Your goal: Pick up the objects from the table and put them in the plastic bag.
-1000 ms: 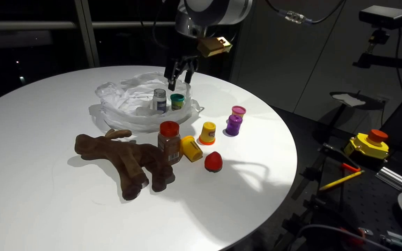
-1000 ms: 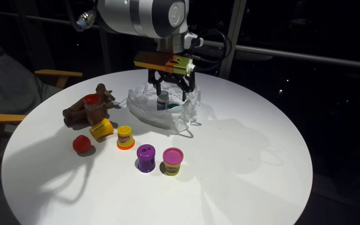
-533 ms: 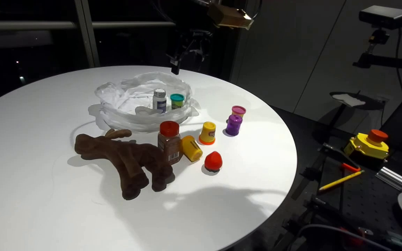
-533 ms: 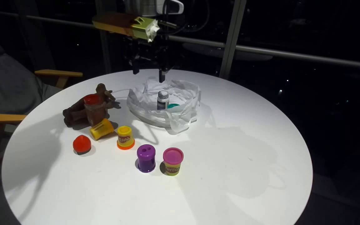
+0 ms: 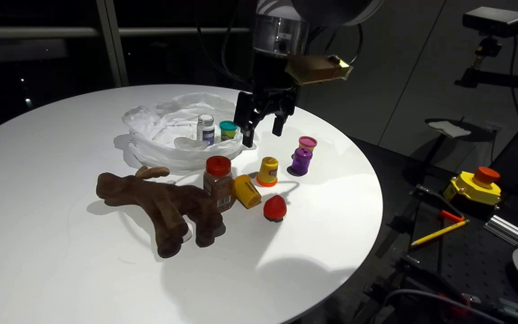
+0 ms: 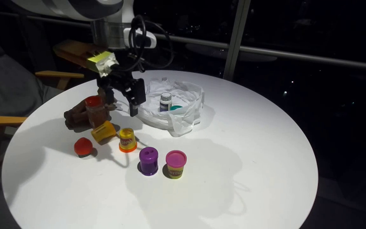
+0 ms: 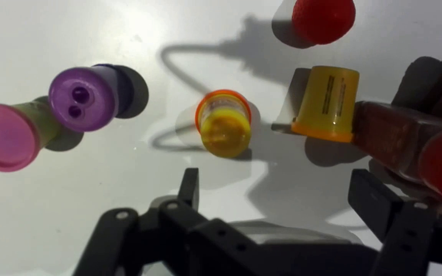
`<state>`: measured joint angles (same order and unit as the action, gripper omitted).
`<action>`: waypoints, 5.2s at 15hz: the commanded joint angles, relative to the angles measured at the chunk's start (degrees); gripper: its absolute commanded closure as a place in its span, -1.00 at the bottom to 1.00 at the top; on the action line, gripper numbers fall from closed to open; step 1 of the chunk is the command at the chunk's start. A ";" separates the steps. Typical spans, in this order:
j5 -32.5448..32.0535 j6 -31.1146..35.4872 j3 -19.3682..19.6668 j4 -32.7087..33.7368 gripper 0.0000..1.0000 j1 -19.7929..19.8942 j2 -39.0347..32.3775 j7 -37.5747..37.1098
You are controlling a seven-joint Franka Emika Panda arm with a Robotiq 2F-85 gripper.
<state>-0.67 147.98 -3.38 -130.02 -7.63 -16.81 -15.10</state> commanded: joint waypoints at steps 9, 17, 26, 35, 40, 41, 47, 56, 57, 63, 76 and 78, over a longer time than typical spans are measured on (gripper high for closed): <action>-0.10 3.90 2.85 -0.26 -0.45 -1.25 -7.87 -3.63; -2.66 10.04 6.55 -0.32 0.62 -4.21 -9.85 -5.22; -8.02 -0.55 8.21 7.32 0.63 -6.44 -0.27 -7.45; -4.69 -2.78 3.08 32.93 0.64 -5.61 -16.80 -5.35; -5.25 -3.98 4.47 44.20 0.64 -7.22 -29.35 -5.56; -5.48 -4.31 5.04 46.03 0.64 -7.51 -31.49 -5.63; -4.38 -9.18 4.41 52.95 -0.26 -6.66 -37.04 -4.02; -4.24 -12.79 4.47 38.60 -1.00 -5.17 -16.52 -3.13; -4.34 -13.71 4.54 35.54 -1.00 -4.86 -13.44 -3.30; -3.47 -13.16 3.88 17.76 -1.00 -1.47 -0.66 -2.11; -3.88 4.10 7.07 -11.12 -1.00 3.11 4.70 -4.51; -3.01 5.57 7.36 -11.62 -1.00 3.35 3.85 -4.03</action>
<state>-3.62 150.69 3.63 -139.15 -4.65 -14.60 -18.51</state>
